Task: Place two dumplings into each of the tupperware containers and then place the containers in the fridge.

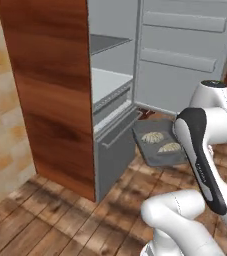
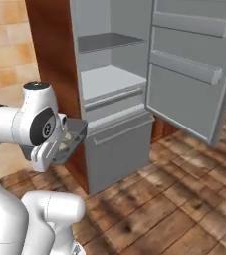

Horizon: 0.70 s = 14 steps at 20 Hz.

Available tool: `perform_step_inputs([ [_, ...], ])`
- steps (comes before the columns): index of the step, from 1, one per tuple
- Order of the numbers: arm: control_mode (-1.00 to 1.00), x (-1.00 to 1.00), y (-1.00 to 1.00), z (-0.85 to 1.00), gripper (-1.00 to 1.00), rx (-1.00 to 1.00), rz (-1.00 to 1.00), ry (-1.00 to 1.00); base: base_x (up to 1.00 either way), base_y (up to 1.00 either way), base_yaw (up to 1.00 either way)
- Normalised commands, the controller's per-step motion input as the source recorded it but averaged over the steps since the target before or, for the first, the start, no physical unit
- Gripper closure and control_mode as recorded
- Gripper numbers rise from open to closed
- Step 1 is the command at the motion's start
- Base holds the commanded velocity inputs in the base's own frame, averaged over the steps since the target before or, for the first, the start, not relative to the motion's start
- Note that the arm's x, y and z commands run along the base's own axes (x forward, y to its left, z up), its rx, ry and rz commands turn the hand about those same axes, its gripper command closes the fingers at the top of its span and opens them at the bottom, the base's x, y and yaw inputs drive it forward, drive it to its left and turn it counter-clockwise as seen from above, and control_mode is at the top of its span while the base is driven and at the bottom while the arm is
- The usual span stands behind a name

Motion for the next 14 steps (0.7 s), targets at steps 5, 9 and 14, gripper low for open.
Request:
perform_step_inputs([
  [5, 1.00, 0.00, 0.00, 0.00, 1.00, 0.00, 0.00, 0.00, 0.68, -0.21, 0.69],
  [9, 1.00, 0.00, 0.00, 0.00, 1.00, 0.00, 0.00, 0.00, 0.50, -0.29, 0.72],
  [14, 1.00, 0.00, 0.00, 0.00, 1.00, 0.00, 0.00, 0.00, 0.48, -0.48, 0.63],
])
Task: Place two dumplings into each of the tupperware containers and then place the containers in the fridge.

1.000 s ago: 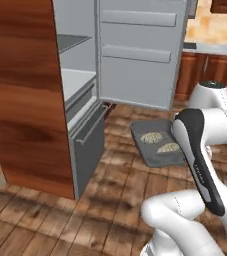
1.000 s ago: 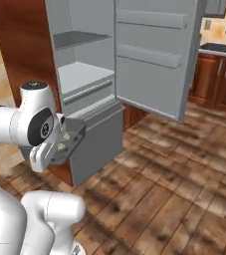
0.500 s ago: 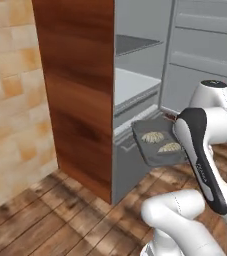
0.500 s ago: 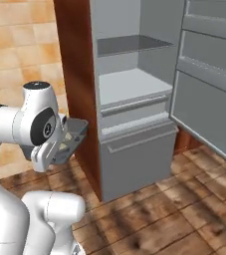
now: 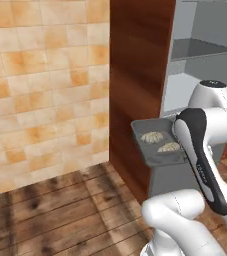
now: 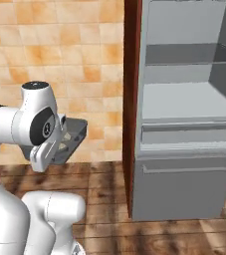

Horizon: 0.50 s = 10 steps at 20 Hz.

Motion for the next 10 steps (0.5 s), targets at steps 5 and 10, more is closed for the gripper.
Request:
perform_step_inputs([
  [5, 1.00, 0.00, 0.00, 0.00, 1.00, 0.00, 0.00, 0.00, 0.30, -0.82, 0.44],
  [10, 1.00, 0.00, 0.00, 0.00, 1.00, 0.00, 0.00, 0.00, 0.08, -0.98, 0.31],
])
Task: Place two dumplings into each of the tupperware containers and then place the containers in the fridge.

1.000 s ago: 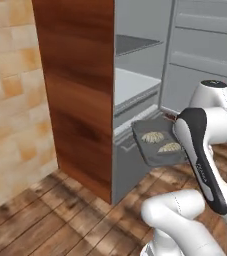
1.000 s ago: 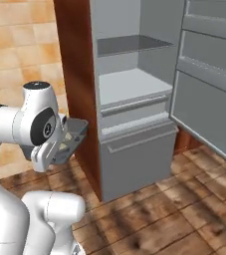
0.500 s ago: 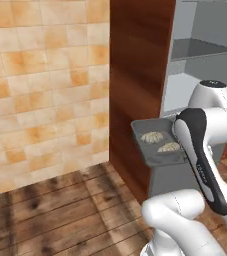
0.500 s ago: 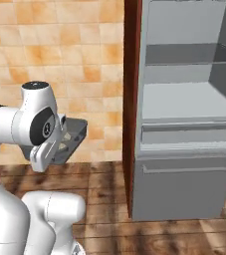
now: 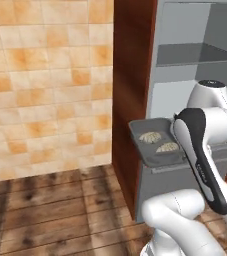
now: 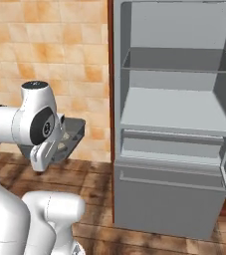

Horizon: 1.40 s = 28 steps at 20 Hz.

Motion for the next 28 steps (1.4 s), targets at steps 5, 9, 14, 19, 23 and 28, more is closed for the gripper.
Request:
perform_step_inputs([
  [5, 1.00, 0.00, 0.00, 0.00, 1.00, 0.00, 0.00, 0.00, 0.18, -0.69, 0.09],
  [9, 1.00, 0.00, 0.00, 0.00, 1.00, 0.00, 0.00, 0.00, 0.43, -0.39, 0.00],
  [14, 1.00, 0.00, 0.00, 0.00, 1.00, 0.00, 0.00, 0.00, 0.60, -0.33, 0.00],
  [19, 1.00, 0.00, 0.00, 0.00, 1.00, 0.00, 0.00, 0.00, 0.45, -0.66, 0.05],
  [23, 1.00, 0.00, 0.00, 0.00, 1.00, 0.00, 0.00, 0.00, 0.28, -0.54, 0.06],
  [28, 1.00, 0.00, 0.00, 0.00, 1.00, 0.00, 0.00, 0.00, 0.41, -0.37, 0.05],
])
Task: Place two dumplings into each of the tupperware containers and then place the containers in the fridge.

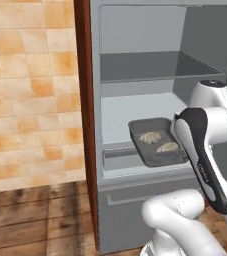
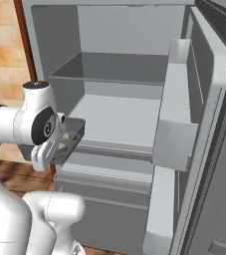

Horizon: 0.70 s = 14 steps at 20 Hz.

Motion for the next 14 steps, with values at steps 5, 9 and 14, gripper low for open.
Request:
perform_step_inputs([
  [5, 1.00, 0.00, 0.00, 0.00, 1.00, 0.00, 0.00, 0.00, 0.53, -0.32, 0.05],
  [9, 1.00, 0.00, 0.00, 0.00, 1.00, 0.00, 0.00, 0.00, 0.42, -0.28, 0.04],
  [14, 1.00, 0.00, 0.00, 0.00, 1.00, 0.00, 0.00, 0.00, 0.19, -0.28, -0.05],
])
